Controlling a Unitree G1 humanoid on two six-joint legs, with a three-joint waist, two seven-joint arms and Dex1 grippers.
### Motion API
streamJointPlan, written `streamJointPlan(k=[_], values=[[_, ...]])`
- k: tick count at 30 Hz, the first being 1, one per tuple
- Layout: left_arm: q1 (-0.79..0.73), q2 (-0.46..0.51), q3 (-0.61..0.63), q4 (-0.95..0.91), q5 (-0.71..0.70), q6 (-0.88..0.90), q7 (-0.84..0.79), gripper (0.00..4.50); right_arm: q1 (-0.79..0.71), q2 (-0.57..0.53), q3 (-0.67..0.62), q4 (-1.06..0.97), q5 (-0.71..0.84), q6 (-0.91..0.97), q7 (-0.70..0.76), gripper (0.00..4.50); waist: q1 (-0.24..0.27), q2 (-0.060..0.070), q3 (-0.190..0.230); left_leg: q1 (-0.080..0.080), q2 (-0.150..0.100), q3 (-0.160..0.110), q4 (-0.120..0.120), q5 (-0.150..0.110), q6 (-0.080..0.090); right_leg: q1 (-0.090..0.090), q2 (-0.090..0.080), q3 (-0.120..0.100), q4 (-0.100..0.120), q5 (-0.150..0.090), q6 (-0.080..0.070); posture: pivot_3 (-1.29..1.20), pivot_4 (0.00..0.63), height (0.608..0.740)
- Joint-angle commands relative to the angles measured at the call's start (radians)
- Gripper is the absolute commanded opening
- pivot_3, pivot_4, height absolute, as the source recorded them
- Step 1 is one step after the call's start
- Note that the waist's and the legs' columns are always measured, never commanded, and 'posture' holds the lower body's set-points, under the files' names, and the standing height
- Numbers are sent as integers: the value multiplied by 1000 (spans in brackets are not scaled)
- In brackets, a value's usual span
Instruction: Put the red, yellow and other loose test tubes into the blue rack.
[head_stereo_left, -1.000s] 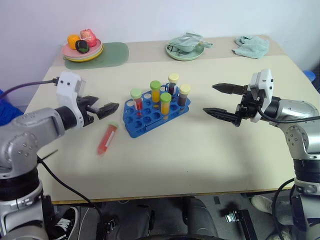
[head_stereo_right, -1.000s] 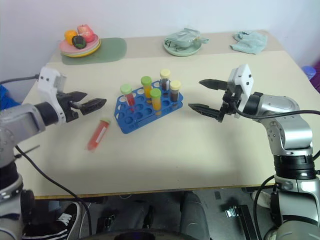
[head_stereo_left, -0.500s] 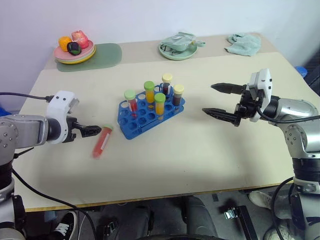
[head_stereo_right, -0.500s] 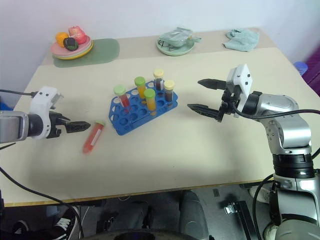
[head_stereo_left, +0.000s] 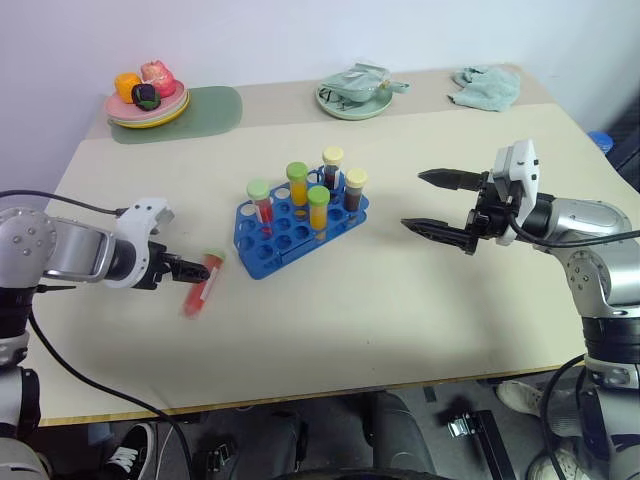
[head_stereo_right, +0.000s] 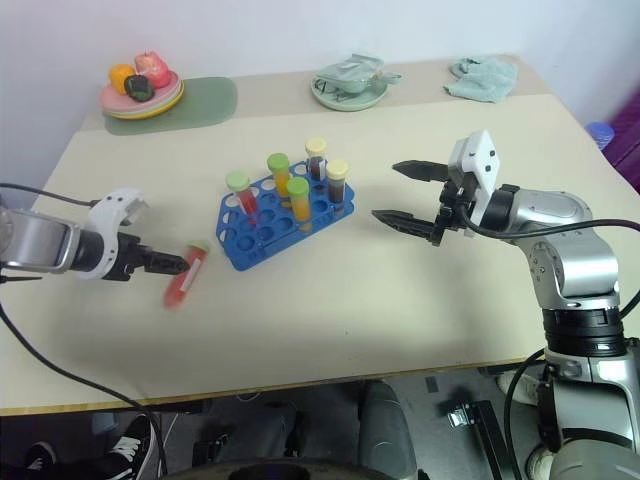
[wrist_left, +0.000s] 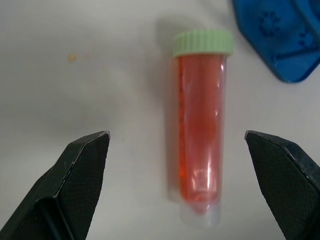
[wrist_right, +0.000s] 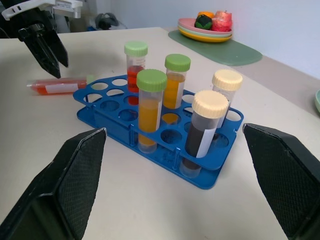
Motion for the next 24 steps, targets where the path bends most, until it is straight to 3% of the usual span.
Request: streamJointPlan(k=[1, 8, 12, 19, 22, 24], values=[[-42, 8, -45, 29, -3, 8, 20, 4438, -9, 7, -15, -35, 13, -6, -5, 4500, 0, 0, 0, 0, 0, 0, 0, 0, 0, 0, 0, 0, 0, 0, 0, 0, 150, 740], [-73, -23, -111, 29, 61, 8, -6, 4438, -16, 11, -12, -29, 10, -8, -4, 4500, 2, 0, 0, 0, 0, 1, 0, 0, 0, 0, 0, 0, 0, 0, 0, 0, 150, 740], [-68, -107, -79, 48, 104, 8, 26, 4438, -16, 19, -9, -30, 9, -9, -9, 4500, 2, 0, 0, 0, 0, 1, 1, 0, 0, 1, 0, 0, 0, 0, 0, 0, 150, 740], [-19, -121, -75, 21, 120, 8, 45, 4438, -15, 17, -14, -32, 8, -5, -11, 4500, 1, 1, -1, 1, 0, 1, 1, 0, 0, 1, 0, 0, 0, 0, 0, 0, 150, 740], [-1, -127, -58, 18, 117, 8, 57, 3616, -15, 14, -14, -30, 6, -7, -9, 4500, 0, 1, -1, 1, 0, 1, 1, 0, 0, 1, 0, 0, 1, 0, 0, 0, 150, 740], [6, -134, -42, 22, 114, 8, 72, 2592, -15, 14, -14, -27, 4, -9, -9, 4500, 1, 1, -1, 1, 0, 1, 1, 0, 0, 1, 0, 0, 0, 0, 0, 0, 150, 740]])
